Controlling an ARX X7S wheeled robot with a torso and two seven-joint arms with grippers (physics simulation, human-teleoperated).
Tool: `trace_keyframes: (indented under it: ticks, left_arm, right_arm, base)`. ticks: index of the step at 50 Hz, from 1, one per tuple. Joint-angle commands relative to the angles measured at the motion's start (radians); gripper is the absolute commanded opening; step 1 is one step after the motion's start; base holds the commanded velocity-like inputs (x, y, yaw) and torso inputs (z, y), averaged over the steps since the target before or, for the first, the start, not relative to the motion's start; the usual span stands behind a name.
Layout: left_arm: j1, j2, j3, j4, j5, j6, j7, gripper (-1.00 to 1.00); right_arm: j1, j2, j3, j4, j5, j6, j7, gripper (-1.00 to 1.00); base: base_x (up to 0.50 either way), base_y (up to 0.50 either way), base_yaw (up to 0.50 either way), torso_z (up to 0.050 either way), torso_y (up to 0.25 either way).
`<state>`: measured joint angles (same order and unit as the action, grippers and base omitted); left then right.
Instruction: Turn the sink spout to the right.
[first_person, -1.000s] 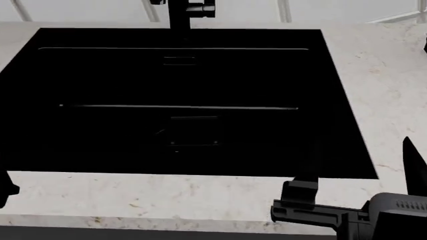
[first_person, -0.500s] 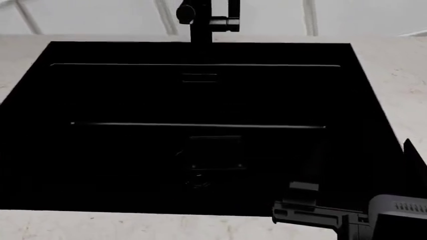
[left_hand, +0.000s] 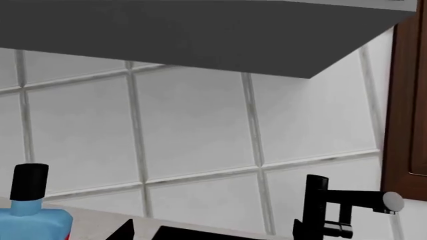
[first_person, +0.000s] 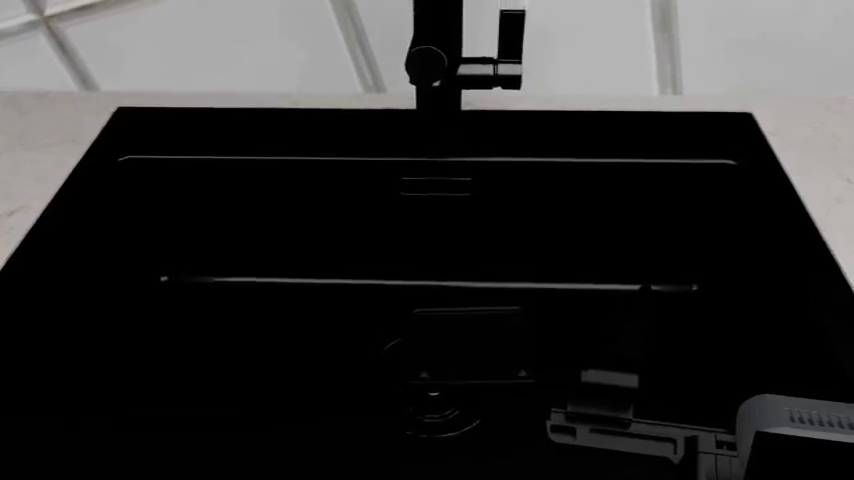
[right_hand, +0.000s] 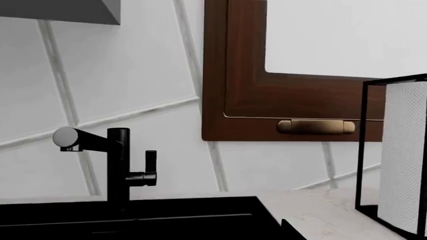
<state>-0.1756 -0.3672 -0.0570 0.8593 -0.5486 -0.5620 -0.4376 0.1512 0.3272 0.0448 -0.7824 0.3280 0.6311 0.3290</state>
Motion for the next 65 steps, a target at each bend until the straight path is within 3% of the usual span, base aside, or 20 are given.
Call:
trace_keyframes:
  ticks: [1,44,65]
  left_arm:
    - [-0.004,-0.006,0.009,-0.001,-0.003,-0.004,-0.004,1.00]
    - [0.007,-0.015,0.030,-0.011,-0.014,0.018,-0.008,1.00]
    - [0.007,-0.016,0.060,-0.040,0.000,0.035,-0.002,1.00]
  right_arm:
    - [0.002,0.004,0.003,0.003,0.009,0.008,0.004,1.00]
    - [-0.009,0.012,-0.018,0.011,0.013,-0.013,0.015,1.00]
    - [0.001,0.005,-0.015,0.022,0.029,0.002,0.035,1.00]
  base:
    - [0.19,0.00,0.00,0.000,0.000]
    - [0.18,0.00,0.00,0.000,0.000]
    - [0.01,0.00,0.00,0.000,0.000]
